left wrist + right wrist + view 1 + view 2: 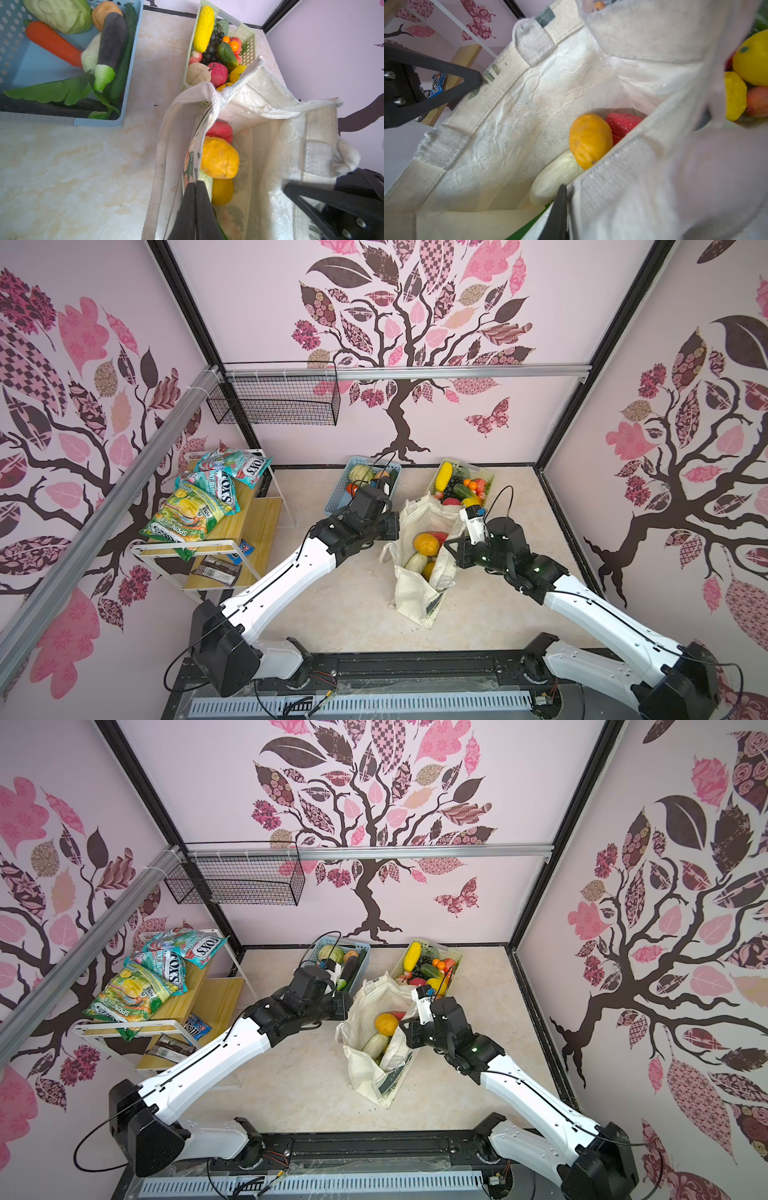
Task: Place the food into the grocery bag and tie it
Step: 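Pull the bag rims together with both grippers, closing the bag opening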
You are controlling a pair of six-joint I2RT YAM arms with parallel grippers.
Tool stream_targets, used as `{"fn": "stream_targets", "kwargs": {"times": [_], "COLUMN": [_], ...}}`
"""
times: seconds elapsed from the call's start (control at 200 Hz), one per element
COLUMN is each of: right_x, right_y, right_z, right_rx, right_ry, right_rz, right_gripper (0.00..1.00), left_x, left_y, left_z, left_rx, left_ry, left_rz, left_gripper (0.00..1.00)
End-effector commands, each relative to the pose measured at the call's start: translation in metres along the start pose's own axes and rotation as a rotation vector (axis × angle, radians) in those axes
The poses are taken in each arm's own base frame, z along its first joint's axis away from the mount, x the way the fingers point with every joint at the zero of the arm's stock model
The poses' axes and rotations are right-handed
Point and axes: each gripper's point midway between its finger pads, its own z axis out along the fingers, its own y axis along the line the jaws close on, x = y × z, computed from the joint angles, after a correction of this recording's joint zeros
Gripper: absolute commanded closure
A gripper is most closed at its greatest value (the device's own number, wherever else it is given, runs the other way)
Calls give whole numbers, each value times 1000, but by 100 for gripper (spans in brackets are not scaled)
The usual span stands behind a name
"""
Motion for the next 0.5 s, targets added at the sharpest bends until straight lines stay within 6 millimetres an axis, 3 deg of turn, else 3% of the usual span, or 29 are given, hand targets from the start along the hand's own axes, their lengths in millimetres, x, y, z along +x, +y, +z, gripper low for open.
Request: {"fn": "stream_targets", "kwargs": {"times": [0.0, 0.495], "right_x": [-11, -37], "right_y": [11, 21], "right_z": [5, 45], "right_rx": [-44, -83], "right_ry": [-20, -13], "right_rz": [9, 7], "right_gripper": [87, 86], "left_x": [-4, -6], "left_y": [11, 15], "left_z": [-13, -30], "left_rx": [-42, -45], "left_ry": [-52, -87], "left_rz": [-18, -40], "left_gripper": [100, 100]}}
